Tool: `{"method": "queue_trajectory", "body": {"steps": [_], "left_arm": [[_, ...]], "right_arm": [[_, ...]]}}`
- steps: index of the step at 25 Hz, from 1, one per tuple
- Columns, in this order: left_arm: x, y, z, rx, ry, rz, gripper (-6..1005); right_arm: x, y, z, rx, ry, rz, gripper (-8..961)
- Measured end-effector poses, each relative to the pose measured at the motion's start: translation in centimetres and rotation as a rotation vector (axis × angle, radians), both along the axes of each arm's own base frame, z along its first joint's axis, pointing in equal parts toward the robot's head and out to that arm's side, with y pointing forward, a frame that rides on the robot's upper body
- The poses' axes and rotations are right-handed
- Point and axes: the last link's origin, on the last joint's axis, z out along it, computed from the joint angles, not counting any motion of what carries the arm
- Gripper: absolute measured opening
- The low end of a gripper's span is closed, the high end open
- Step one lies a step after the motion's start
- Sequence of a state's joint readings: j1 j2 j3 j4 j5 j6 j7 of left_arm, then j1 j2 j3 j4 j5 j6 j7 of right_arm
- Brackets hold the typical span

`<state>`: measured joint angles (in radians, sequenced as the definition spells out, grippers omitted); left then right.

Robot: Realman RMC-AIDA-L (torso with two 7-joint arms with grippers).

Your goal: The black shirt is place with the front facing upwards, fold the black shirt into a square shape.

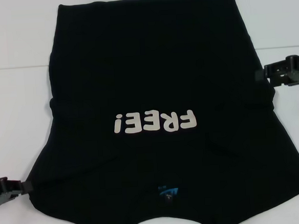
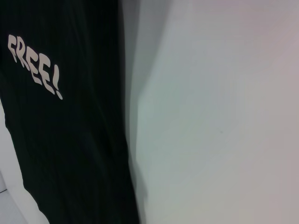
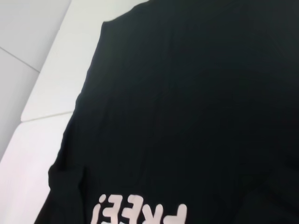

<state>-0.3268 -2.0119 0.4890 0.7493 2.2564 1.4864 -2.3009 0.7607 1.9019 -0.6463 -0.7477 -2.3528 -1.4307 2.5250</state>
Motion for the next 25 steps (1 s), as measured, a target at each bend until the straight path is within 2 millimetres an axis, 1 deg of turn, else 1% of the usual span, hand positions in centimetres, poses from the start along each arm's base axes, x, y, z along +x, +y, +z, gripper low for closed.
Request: {"method": "queue_trajectory", "body": {"steps": [5, 7, 12, 15, 19, 25], "left_arm": [[0.2, 0.1, 0.1, -0.005, -0.005, -0.010, 55], [0.7, 0.3, 0.1, -0.009, -0.018, -0.037, 2], [2.8, 0.9, 0.8, 0.007, -0.102, -0.146, 4], [3.5, 1.5, 1.1, 0.011, -0.119, -0.174, 5], [3.9, 2.3, 1.0, 0.017, -0.118, -0.182, 5], [4.0, 3.1, 0.9, 0.025, -0.111, -0.174, 5]], "right_arm": [[1.0, -0.5, 0.5, 0.008, -0.002, -0.016, 611], [1.3, -0.8, 0.6, 0.001, -0.007, -0.011, 611], [2.3, -2.2, 0.4, -0.095, -0.077, 0.028, 610], [3.4, -3.2, 0.7, -0.168, -0.165, -0.004, 610], [5.1, -4.2, 0.8, -0.216, -0.249, -0.086, 610], [6.2, -5.6, -0.2, -0.270, -0.281, -0.107, 610]]}}
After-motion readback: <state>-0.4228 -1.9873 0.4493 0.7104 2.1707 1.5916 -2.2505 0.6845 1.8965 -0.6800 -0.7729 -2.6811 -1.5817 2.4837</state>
